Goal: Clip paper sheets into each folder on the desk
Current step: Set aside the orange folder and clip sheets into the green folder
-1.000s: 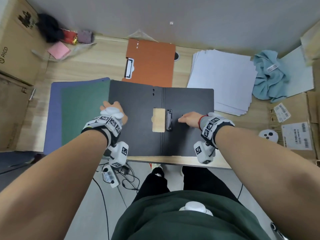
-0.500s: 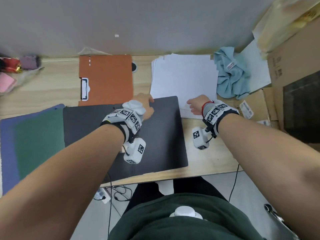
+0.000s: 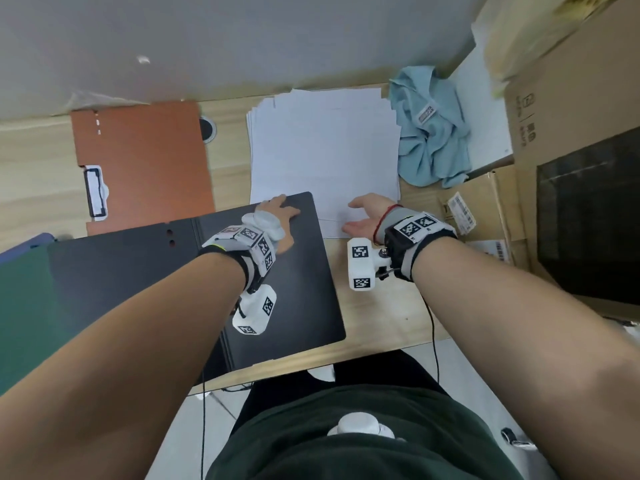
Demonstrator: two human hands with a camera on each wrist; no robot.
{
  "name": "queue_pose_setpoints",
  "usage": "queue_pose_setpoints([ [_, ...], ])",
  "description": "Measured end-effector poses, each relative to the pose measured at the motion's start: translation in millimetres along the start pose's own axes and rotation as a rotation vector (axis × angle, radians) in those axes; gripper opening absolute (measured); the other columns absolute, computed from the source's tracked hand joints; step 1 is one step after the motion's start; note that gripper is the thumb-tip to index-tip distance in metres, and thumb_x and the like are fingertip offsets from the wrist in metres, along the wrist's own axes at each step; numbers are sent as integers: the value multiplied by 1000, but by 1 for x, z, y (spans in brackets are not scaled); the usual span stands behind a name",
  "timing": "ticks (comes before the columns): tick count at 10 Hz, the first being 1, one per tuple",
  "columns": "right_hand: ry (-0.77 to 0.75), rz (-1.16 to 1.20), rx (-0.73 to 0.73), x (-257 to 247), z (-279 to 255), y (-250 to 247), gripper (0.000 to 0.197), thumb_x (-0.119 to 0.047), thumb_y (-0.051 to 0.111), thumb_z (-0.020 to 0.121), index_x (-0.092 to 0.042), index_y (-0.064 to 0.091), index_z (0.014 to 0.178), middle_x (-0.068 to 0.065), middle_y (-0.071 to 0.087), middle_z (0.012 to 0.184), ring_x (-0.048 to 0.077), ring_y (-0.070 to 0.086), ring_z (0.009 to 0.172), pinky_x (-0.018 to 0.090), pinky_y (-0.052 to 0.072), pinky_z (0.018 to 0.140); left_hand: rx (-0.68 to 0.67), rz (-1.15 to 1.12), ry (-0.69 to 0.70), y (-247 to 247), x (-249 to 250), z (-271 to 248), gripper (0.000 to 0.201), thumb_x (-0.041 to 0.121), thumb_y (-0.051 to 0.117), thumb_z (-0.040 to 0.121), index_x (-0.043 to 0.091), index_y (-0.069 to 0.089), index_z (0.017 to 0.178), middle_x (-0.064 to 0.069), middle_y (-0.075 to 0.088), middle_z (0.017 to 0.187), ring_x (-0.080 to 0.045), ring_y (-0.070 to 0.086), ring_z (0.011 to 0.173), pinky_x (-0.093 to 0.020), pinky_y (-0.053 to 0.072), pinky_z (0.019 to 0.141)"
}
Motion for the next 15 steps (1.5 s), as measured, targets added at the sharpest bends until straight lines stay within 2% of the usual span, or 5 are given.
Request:
queue_pose_setpoints([
  [4,106,133,-10,2,-23,16,61,-14,67,88,-20,30,137,34,63,94,40,70,85,45,59,82,122,-29,-38,6,-15,-6,61,16,62,85,30,42,141,3,38,142,-22,42,125,-32,42,83],
  [7,-11,253,-13,-23,-33,37,61,-13,62,91,-3,35,145,16,54,133,29,61,111,39,56,77,98,38,11,9,-24,-15,15,16,52,97,20,61,109,0,56,114,-15,58,95,-11,34,57],
  [11,-9,303,-14,-37,-26,49,70,-16,65,90,-4,28,147,20,52,127,29,61,103,38,51,98,158,-53,71,-10,-30,-3,52,22,53,96,32,42,146,-1,13,162,-25,12,148,-33,19,117],
  [12,1,375,-40,-35,-22,50,56,-16,65,90,-5,36,137,19,54,124,28,62,112,38,52,97,98,17,108,-15,-20,0,56,22,50,99,27,32,151,-3,20,160,-23,21,146,-29,20,114],
  [15,-27,195,18,-40,-2,53,37,-31,74,79,-11,57,105,5,45,66,19,45,53,29,38,59,41,-98,84,-27,-17,2,69,8,69,68,20,47,132,4,48,132,-15,52,118,-17,35,76],
])
Point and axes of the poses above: each hand's wrist, its own z-axis towards the middle knuckle, its own y-axis out of the palm, x = y × z, the point moved 1 cm from there along z, towards the middle knuckle
